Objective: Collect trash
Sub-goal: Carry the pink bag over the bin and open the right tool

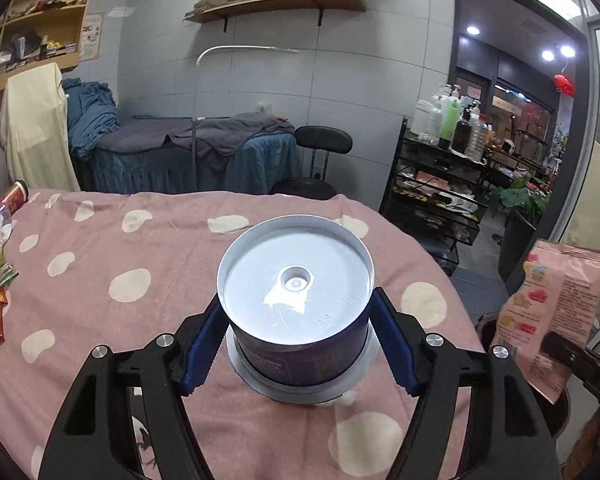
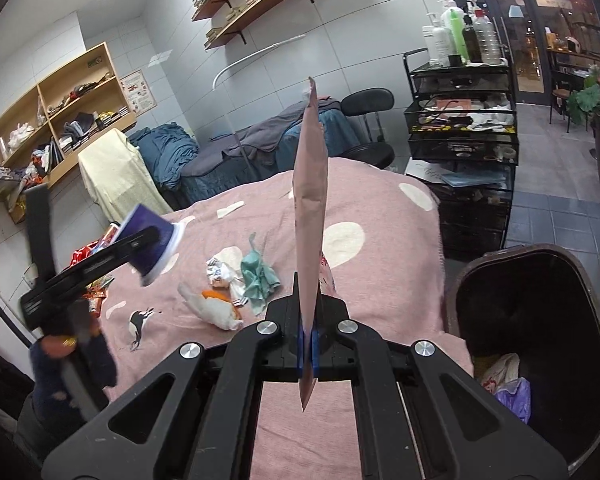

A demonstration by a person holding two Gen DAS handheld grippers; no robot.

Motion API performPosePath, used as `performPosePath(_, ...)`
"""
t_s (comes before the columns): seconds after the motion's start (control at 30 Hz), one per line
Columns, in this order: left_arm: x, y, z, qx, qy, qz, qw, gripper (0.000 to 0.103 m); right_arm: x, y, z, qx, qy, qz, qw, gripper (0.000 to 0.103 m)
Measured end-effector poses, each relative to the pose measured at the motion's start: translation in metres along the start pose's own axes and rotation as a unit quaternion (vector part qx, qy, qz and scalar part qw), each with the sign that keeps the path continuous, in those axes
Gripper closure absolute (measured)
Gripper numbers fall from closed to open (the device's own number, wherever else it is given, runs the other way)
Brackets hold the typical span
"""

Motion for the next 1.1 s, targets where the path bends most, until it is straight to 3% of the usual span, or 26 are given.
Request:
performPosePath(0.13,0.010,-0.024,-0.021,0.045,0.004,0.011,0.9989,0.033,0.004,-0.015,-0.015,0.022,-0.008,0.009,1.000,0.099)
performPosePath(0.33,0.024,-0.062,-0.037,0.081,-0.005,0.044,0.9957,0.033,0.011,-0.043,-0.038,0.061,-0.019,0.030,0.998,0.099)
performPosePath(0.6,0.041,-0.104,-0.040,0.130,0.006,0.066,0.9893,0.033,0.025,-0.083,-0.064,0.148,-0.024,0.045,0.988,0.099)
performPosePath(0.87,0.056,-0.131,-0.040,0.151,0.015,0.089,0.9844,0.033,0.060,-0.151,-0.052,0.214,0.040,0.104,0.971,0.099)
performPosePath(1.1,0.066,-0.152,-0.037,0.156,0.024,0.107,0.9817,0.033,0.090,-0.185,-0.032,0.225,0.093,0.153,0.958,0.094)
Point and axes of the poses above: each gripper's, at about its wrist camera, not at the fingertips, and z roughly the way its jaws point, y to its left, x to its underside, the point moved 2 cm from there along z, roughly the way its jaws point, and after that the axes turned 15 degrees about -x, right-handed, at the moved point
